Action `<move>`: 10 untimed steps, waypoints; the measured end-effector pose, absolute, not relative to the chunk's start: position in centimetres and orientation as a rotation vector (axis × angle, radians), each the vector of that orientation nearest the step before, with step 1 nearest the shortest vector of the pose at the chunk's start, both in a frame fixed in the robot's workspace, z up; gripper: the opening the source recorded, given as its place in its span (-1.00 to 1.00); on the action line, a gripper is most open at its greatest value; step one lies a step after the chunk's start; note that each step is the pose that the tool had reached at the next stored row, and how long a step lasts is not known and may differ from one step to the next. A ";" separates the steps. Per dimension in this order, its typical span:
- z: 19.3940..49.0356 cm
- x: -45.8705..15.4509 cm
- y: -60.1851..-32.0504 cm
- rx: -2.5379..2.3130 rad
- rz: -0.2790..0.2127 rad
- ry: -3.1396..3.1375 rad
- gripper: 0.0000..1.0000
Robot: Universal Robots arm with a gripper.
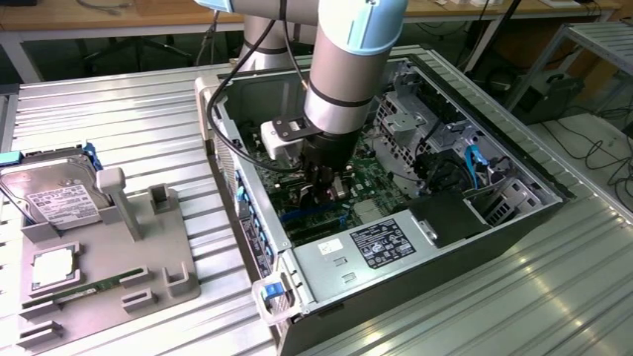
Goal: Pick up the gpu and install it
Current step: 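Insert the gpu into the slot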
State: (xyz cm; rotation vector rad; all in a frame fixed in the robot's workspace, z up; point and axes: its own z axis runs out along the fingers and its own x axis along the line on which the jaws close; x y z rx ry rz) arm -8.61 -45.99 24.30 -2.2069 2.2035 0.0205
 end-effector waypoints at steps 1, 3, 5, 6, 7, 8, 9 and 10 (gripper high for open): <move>24.3 -8.6 -46.0 -2.207 0.020 2.204 -0.45; 24.3 -8.6 -46.0 -2.207 0.021 2.204 -0.45; 24.3 -8.6 -46.0 -2.207 0.021 2.204 -0.45; 24.3 -8.6 -46.0 -2.207 0.021 2.204 -0.45; 24.3 -8.6 -46.1 -2.207 0.021 2.204 -0.45; 24.3 -8.6 -46.1 -2.207 0.020 2.204 -0.45; 24.3 -8.6 -46.1 -2.207 0.020 2.204 -0.45; 24.3 -8.6 -46.1 -2.207 0.021 2.203 -0.45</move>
